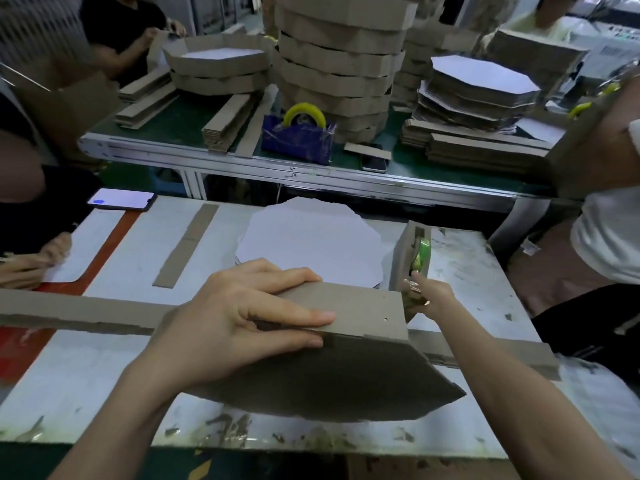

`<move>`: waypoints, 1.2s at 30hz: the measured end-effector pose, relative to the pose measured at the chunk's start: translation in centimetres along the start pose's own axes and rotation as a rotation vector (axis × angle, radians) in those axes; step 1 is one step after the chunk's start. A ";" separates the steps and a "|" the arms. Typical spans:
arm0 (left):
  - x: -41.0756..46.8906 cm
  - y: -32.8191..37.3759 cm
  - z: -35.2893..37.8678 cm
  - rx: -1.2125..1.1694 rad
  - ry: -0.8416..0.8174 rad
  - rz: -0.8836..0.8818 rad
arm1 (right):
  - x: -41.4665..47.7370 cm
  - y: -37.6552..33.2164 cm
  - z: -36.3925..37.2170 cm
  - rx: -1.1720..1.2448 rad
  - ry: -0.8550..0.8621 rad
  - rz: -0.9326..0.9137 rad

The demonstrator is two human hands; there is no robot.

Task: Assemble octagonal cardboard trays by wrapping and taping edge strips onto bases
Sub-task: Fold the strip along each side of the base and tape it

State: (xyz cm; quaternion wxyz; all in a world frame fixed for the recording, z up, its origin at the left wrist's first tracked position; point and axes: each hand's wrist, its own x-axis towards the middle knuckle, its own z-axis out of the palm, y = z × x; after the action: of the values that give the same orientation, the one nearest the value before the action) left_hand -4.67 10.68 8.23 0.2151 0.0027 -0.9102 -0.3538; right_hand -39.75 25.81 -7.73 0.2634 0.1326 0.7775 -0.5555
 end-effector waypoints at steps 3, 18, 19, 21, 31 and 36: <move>-0.5 0.1 0.0 0.044 0.018 0.023 | -0.5 -0.5 -0.4 0.232 0.019 0.041; 0.7 -0.7 0.0 0.026 0.046 -0.040 | -4.0 4.9 0.2 0.295 0.080 -0.248; 0.6 -0.6 0.0 0.025 0.049 -0.030 | -4.3 5.4 0.2 0.254 0.108 -0.266; 0.6 -0.5 0.0 0.011 0.049 -0.013 | -4.4 6.2 0.2 0.201 0.094 -0.284; 0.6 -0.7 0.2 0.022 0.057 -0.010 | -2.3 8.9 -1.6 -0.141 0.074 -0.419; 0.5 -0.5 0.3 0.044 0.082 -0.008 | -2.1 8.7 -1.9 -0.058 0.169 -0.349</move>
State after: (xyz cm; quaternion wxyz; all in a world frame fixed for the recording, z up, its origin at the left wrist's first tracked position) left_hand -5.30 10.36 7.91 0.2507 0.0259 -0.9082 -0.3340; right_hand -34.17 30.83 -12.94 0.1007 0.0343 0.8238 -0.5569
